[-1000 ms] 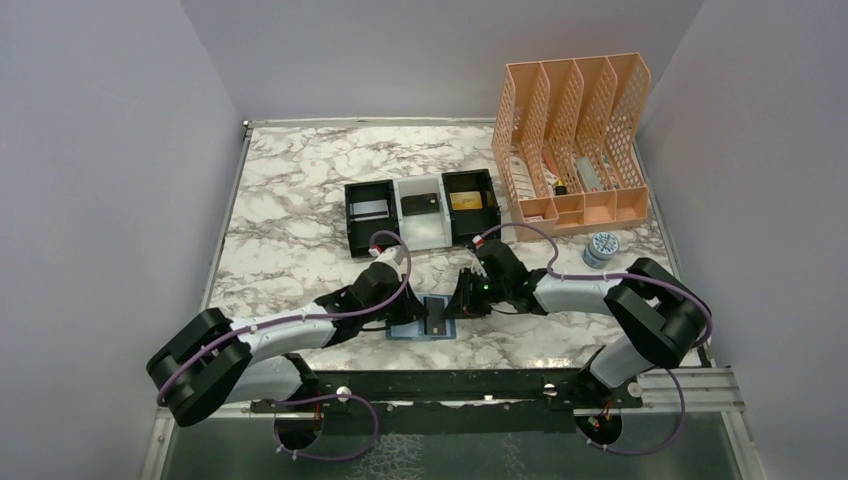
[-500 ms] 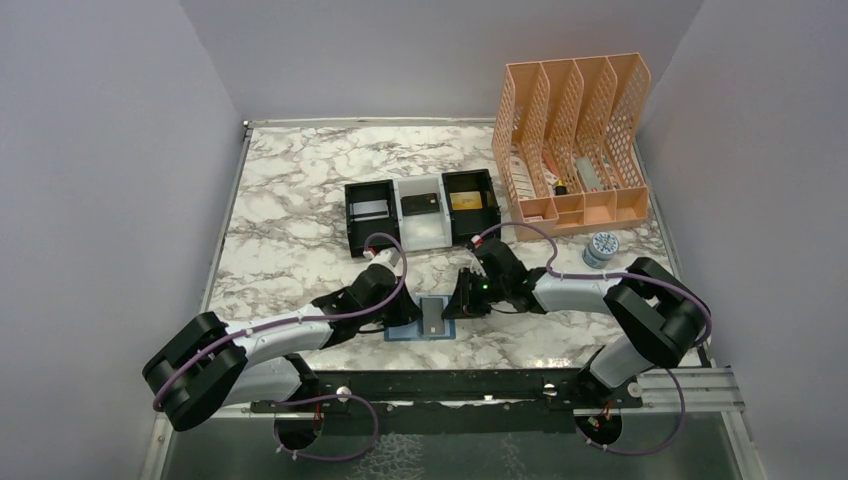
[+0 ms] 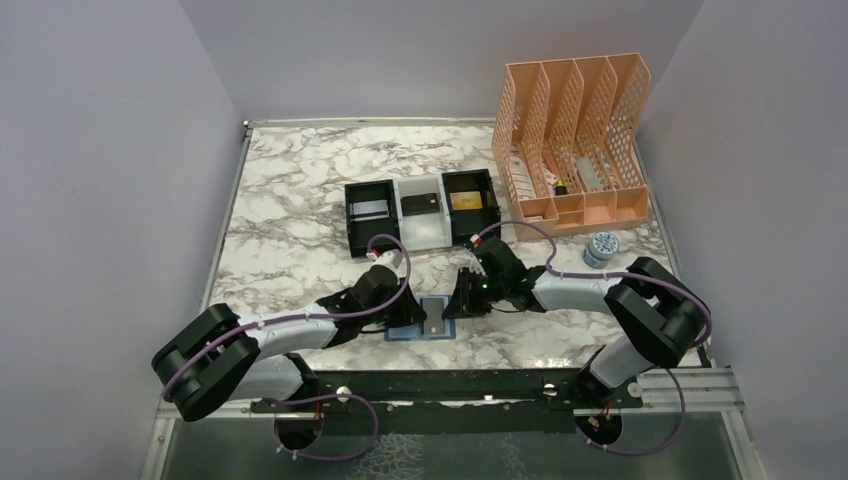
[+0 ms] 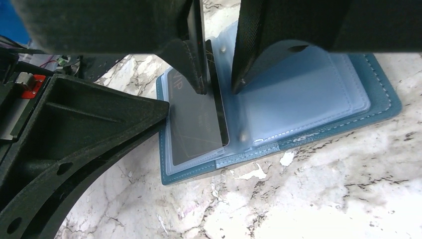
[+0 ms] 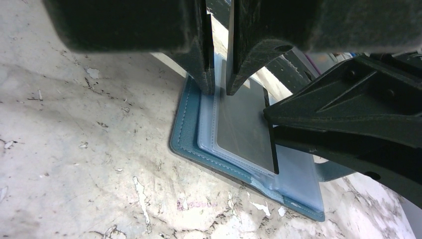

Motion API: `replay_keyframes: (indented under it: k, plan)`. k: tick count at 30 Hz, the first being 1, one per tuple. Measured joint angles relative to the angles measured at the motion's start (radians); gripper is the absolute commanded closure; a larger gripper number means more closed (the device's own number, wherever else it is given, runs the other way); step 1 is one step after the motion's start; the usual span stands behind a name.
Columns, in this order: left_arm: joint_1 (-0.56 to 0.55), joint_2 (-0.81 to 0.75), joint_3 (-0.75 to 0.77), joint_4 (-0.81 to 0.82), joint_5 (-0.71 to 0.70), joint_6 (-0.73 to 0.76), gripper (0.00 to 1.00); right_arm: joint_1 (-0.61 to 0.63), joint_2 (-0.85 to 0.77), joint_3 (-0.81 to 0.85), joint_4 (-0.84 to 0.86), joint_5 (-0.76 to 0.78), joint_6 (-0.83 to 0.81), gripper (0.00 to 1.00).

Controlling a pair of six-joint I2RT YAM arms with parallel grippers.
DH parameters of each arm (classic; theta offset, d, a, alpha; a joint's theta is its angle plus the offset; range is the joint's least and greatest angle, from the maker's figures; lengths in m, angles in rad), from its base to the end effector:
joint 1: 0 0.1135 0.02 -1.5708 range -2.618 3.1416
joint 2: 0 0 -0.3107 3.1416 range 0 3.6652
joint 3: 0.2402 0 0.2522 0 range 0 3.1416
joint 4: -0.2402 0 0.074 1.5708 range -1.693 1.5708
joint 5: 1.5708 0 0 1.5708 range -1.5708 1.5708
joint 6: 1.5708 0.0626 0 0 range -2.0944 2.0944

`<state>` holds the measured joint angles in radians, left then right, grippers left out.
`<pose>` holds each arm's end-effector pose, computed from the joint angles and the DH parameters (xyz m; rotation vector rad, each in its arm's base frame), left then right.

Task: Take the credit cards out of the card holder

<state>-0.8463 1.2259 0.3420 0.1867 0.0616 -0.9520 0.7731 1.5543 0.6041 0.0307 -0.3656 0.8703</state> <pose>0.1438 -0.1683 0.1669 -0.0953 2.4755 -0.9528 0.1894 0.2161 0.1544 -0.0382 2.7784 1.0349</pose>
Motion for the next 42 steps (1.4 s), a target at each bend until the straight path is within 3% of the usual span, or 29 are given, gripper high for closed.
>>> replay_keyframes:
  k: [4,11,32,42]
  plan:
    - [0.0,0.011,-0.021,0.041,0.013,-0.013,0.9,0.0,0.004,0.0,0.001,-0.002,0.005,0.84]
    - [0.001,-0.028,-0.061,0.072,0.016,-0.043,1.0,0.0,0.017,0.0,0.015,-0.014,0.019,0.84]
    - [0.007,-0.186,-0.105,-0.043,-0.029,-0.064,1.0,0.0,-0.019,0.002,0.01,-0.02,-0.025,0.8]
    - [0.007,-0.187,-0.105,-0.043,-0.029,-0.064,1.0,0.01,-0.004,0.021,0.109,-0.173,-0.063,0.73]
